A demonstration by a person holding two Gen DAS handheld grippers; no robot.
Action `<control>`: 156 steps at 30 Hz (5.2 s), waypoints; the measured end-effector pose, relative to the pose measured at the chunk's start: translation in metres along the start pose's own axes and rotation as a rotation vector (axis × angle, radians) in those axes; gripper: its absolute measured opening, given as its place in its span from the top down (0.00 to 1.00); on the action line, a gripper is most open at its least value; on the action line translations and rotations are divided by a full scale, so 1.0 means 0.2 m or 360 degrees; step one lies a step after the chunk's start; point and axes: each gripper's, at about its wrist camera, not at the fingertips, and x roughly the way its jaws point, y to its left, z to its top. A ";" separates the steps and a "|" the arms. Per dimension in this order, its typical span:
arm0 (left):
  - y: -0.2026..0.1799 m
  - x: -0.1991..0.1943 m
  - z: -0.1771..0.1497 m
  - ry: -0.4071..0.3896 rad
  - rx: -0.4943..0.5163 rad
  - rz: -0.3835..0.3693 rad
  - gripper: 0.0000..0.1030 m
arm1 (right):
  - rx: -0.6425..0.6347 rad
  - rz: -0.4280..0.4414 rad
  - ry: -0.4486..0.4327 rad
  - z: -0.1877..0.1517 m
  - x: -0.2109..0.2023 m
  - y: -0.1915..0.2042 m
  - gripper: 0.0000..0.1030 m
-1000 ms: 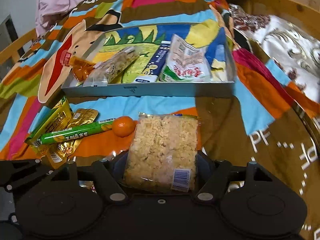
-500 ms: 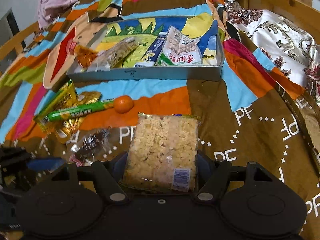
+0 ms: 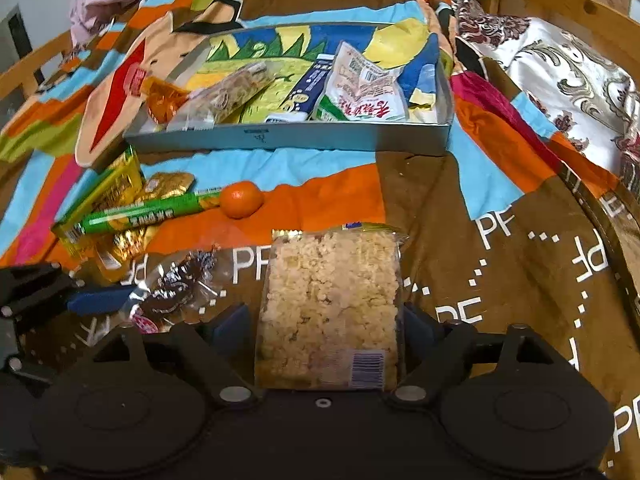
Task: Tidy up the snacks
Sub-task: 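Lift the rice-crisp bar with the right gripper while the left lifts the jerky pack toward the tray, then open both grippers to release the rice-crisp bar and jerky pack into the tray, then withdraw both grippers from the tray back over the remaining snacks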
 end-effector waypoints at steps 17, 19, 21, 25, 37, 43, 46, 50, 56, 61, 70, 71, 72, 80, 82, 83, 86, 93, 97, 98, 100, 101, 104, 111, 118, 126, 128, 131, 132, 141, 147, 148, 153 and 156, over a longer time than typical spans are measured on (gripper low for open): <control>-0.01 -0.07 -0.02 -0.0049 -0.0020 0.0050 0.50 | -0.0257 -0.0141 -0.0055 -0.05 0.01 0.10 0.30; -0.01 -0.09 -0.02 -0.0066 -0.0018 0.0045 0.50 | -0.0328 -0.0186 -0.0086 -0.05 -0.01 0.12 0.30; -0.01 -0.10 -0.01 -0.0086 -0.0020 0.0043 0.50 | -0.0458 -0.0276 -0.0147 -0.07 -0.04 0.16 0.30; -0.01 -0.14 0.00 -0.0145 -0.0030 0.0055 0.50 | -0.0670 -0.0430 -0.0301 -0.08 -0.08 0.23 0.30; 0.05 -0.24 0.04 -0.0384 -0.0129 0.0106 0.50 | -0.0608 -0.0492 -0.0521 -0.03 -0.17 0.21 0.30; 0.09 -0.22 0.16 -0.0438 -0.0179 0.0101 0.50 | -0.0526 -0.0500 -0.0613 0.02 -0.21 0.16 0.30; 0.12 -0.21 0.24 -0.0519 -0.0194 0.0095 0.50 | -0.0466 -0.0516 -0.0664 0.08 -0.21 0.12 0.30; 0.18 -0.13 0.36 -0.0599 -0.0218 0.0103 0.50 | -0.0408 -0.0529 -0.0749 0.21 -0.19 0.07 0.30; 0.29 0.05 0.51 -0.0707 -0.0273 0.0094 0.50 | -0.0250 -0.0478 -0.0850 0.42 -0.06 -0.03 0.30; 0.40 0.19 0.59 -0.0776 -0.0354 0.0095 0.50 | -0.0192 -0.0470 -0.0853 0.55 0.13 -0.08 0.30; 0.48 0.40 0.61 -0.0765 -0.0410 0.0100 0.50 | -0.0074 -0.0471 -0.0791 0.67 0.35 -0.14 0.30; 0.48 0.42 0.62 -0.0745 -0.0401 0.0085 0.50 | -0.0079 -0.0478 -0.0780 0.67 0.37 -0.14 0.30; 0.48 0.44 0.62 -0.0723 -0.0389 0.0080 0.50 | -0.0084 -0.0486 -0.0766 0.67 0.39 -0.14 0.30; 0.53 0.54 0.65 -0.0584 -0.0405 0.0016 0.50 | -0.0112 -0.0525 -0.0660 0.67 0.51 -0.13 0.30; 0.55 0.55 0.65 -0.0574 -0.0406 -0.0001 0.50 | -0.0117 -0.0526 -0.0646 0.67 0.52 -0.13 0.30; 0.55 0.55 0.65 -0.0568 -0.0408 -0.0003 0.50 | -0.0125 -0.0526 -0.0641 0.67 0.53 -0.13 0.30; 0.55 0.56 0.66 -0.0553 -0.0404 -0.0008 0.50 | -0.0137 -0.0522 -0.0620 0.66 0.54 -0.12 0.30; 0.55 0.56 0.66 -0.0549 -0.0414 -0.0036 0.47 | -0.0148 -0.0490 -0.0614 0.66 0.54 -0.10 0.22; 0.56 0.54 0.66 -0.0556 -0.0466 -0.0081 0.37 | -0.0078 -0.0471 -0.0658 0.67 0.47 -0.13 0.18; 0.56 0.53 0.66 -0.0562 -0.0482 -0.0094 0.34 | -0.0061 -0.0469 -0.0671 0.68 0.45 -0.14 0.17; 0.56 0.50 0.66 -0.0580 -0.0510 -0.0112 0.31 | -0.0027 -0.0462 -0.0708 0.68 0.39 -0.16 0.17; 0.56 0.48 0.66 -0.0592 -0.0515 -0.0117 0.29 | -0.0007 -0.0459 -0.0727 0.68 0.36 -0.16 0.16; 0.55 0.41 0.66 -0.0629 -0.0533 -0.0102 0.20 | 0.0060 -0.0436 -0.0785 0.67 0.26 -0.19 0.12; 0.54 0.17 0.68 -0.0730 -0.0584 -0.0013 0.07 | 0.0067 -0.0376 -0.0945 0.62 0.00 -0.18 0.06; 0.47 -0.11 0.67 -0.0876 -0.0575 0.0128 0.01 | -0.0001 -0.0316 -0.1102 0.51 -0.27 -0.13 0.01; 0.35 -0.37 0.55 -0.0961 -0.0514 0.0307 0.01 | 0.0014 -0.0250 -0.1193 0.33 -0.51 -0.09 0.01; 0.33 -0.43 0.51 -0.0966 -0.0541 0.0351 0.01 | 0.0025 -0.0234 -0.1206 0.27 -0.56 -0.08 0.01; 0.31 -0.51 0.44 -0.0980 -0.0573 0.0405 0.00 | 0.0021 -0.0217 -0.1214 0.18 -0.62 -0.07 0.01; 0.30 -0.54 0.41 -0.0985 -0.0580 0.0426 0.00 | 0.0019 -0.0212 -0.1212 0.15 -0.64 -0.06 0.01; 0.15 -0.71 0.15 -0.0967 -0.0482 0.0556 0.00 | -0.0017 -0.0167 -0.1206 -0.08 -0.79 0.01 0.01; 0.08 -0.78 0.01 -0.0914 -0.0443 0.0582 0.00 | -0.0035 -0.0148 -0.1171 -0.20 -0.85 0.04 0.01; 0.07 -0.79 -0.01 -0.0904 -0.0438 0.0590 0.00 | -0.0038 -0.0142 -0.1160 -0.22 -0.86 0.05 0.01; 0.04 -0.83 -0.10 -0.0864 -0.0434 0.0603 0.00 | -0.0058 -0.0127 -0.1122 -0.30 -0.88 0.08 0.01; 0.02 -0.85 -0.14 -0.0849 -0.0429 0.0610 0.00 | -0.0077 -0.0127 -0.1114 -0.33 -0.89 0.11 0.01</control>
